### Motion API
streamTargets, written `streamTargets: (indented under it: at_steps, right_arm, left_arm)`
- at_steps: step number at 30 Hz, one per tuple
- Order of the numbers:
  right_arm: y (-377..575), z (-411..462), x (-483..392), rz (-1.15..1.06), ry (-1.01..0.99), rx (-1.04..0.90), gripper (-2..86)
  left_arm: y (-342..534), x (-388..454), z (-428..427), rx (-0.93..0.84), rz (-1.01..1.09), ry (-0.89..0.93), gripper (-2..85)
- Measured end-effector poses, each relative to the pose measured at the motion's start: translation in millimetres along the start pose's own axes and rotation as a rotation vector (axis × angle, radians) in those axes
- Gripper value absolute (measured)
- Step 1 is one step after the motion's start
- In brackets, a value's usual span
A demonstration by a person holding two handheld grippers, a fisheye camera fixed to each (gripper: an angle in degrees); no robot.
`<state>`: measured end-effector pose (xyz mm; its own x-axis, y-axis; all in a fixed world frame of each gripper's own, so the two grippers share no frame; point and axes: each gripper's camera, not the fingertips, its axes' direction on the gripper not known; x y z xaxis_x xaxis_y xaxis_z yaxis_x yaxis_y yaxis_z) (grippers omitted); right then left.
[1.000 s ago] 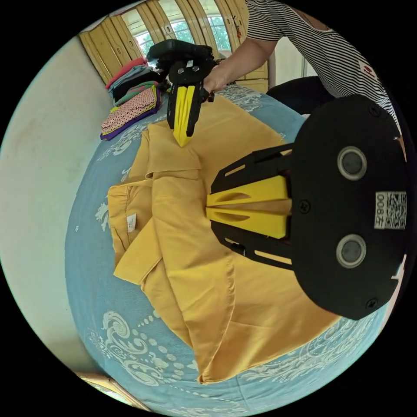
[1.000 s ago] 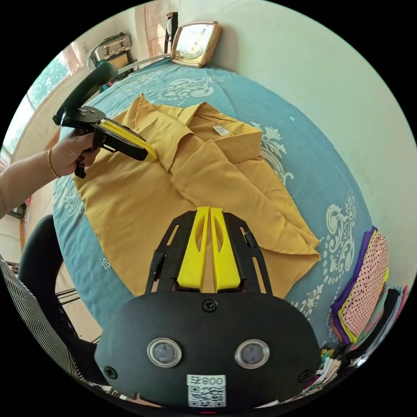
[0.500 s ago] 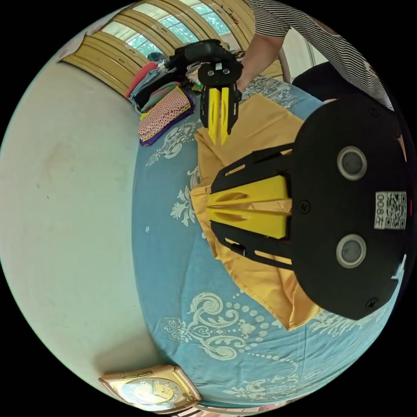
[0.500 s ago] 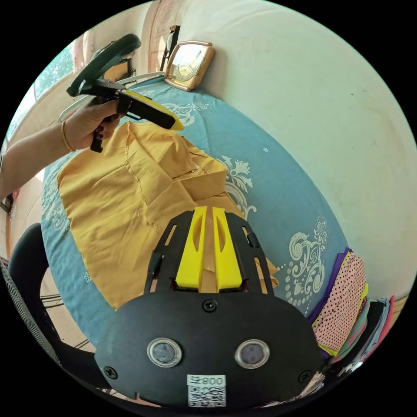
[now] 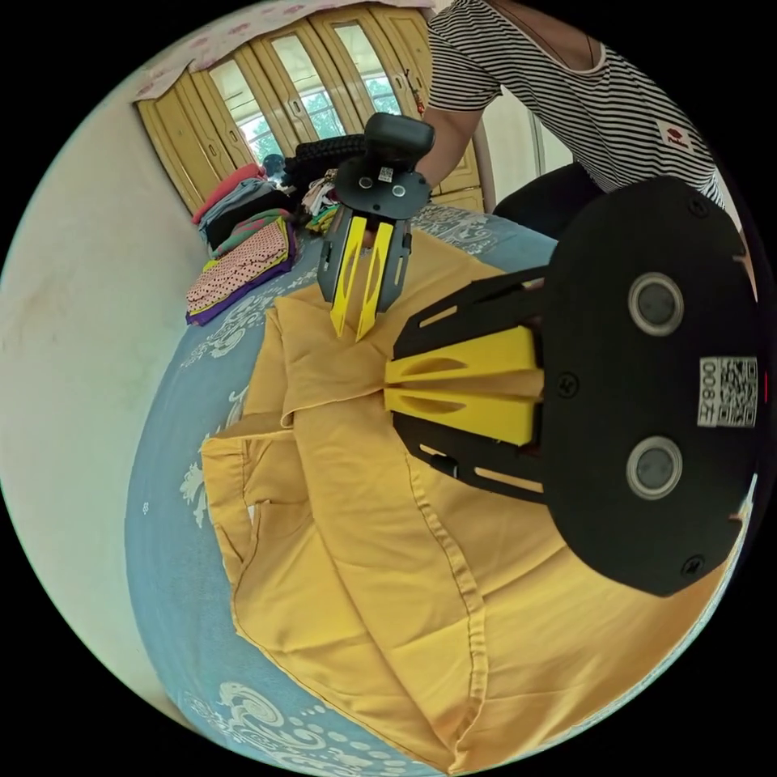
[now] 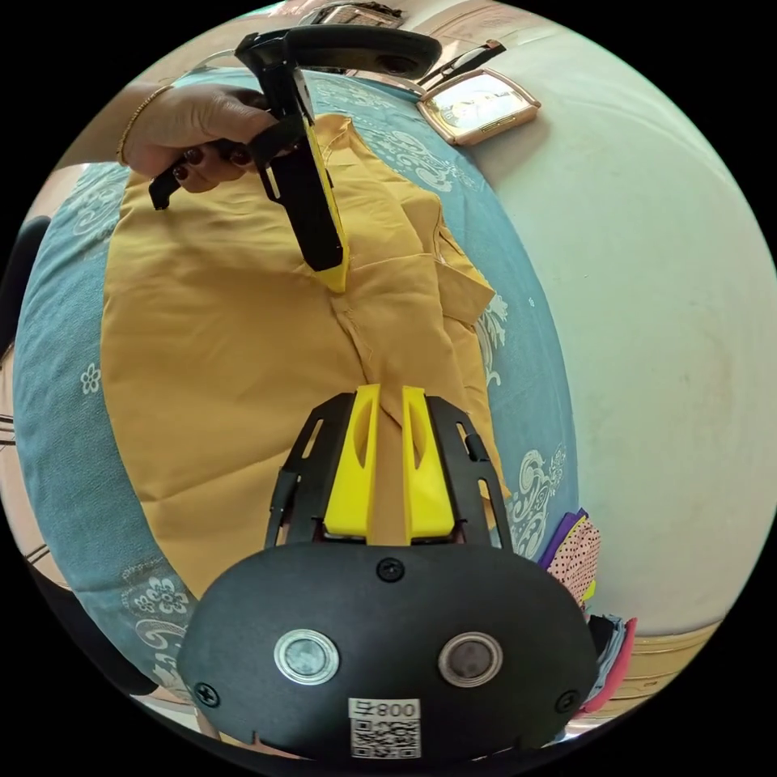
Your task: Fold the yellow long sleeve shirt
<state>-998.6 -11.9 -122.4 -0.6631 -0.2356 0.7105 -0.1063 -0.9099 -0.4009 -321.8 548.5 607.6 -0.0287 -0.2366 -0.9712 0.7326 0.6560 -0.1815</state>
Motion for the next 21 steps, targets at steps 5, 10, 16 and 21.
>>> streamTargets:
  at_steps: [5, 10, 16, 21]
  right_arm:
    - [1, -25, -8, -0.02, 0.028, 0.054, 5.6]
    - [2, -35, -16, -0.04, 0.099, 0.058, 4.8]
    - [-4, -38, 14, 0.062, 0.149, 0.046, 0.5]
    - [-26, -36, 86, 0.163, 0.11, 0.047, 0.8]
  left_arm:
    - [3, -17, -3, 0.048, -0.013, 0.071, 1.0]
    - [9, -34, -15, 0.102, -0.028, 0.142, 0.8]
    - [3, -53, -41, 0.18, -0.008, 0.115, 1.3]
    - [-6, -83, -74, 0.285, -0.037, 0.05, 3.3]
